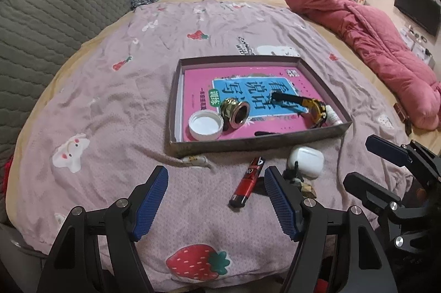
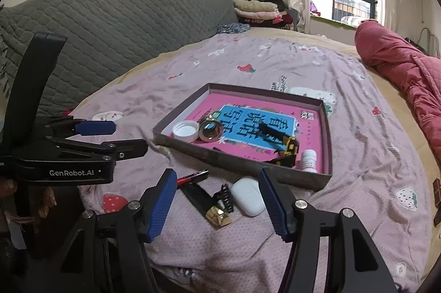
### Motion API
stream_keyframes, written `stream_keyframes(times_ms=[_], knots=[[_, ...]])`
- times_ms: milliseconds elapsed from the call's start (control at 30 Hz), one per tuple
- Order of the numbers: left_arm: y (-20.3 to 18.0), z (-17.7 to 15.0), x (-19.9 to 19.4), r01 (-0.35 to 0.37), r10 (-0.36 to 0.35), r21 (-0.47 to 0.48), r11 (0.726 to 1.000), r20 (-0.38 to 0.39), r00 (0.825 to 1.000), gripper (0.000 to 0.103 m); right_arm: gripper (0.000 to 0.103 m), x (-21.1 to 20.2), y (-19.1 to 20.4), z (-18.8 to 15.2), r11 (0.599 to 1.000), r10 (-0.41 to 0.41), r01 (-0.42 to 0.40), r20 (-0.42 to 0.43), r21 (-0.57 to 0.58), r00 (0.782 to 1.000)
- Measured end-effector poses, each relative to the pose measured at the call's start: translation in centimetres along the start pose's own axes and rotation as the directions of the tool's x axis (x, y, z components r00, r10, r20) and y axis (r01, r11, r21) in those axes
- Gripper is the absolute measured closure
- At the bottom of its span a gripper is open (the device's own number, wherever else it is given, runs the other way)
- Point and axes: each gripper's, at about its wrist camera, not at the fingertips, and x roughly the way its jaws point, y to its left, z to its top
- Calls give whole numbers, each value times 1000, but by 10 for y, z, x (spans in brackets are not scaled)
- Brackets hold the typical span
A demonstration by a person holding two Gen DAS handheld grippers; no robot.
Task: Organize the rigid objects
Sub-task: 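Withdraw both open tools from the tray toward the earbud case and lighter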
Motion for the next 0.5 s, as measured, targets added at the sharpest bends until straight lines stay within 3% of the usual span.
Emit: stream_keyframes(times_ms=[500], knots=[[-4, -9, 12, 10, -8, 26, 1000, -59, 998, 29, 42, 17, 15, -15, 998, 27, -33, -111, -55, 993]])
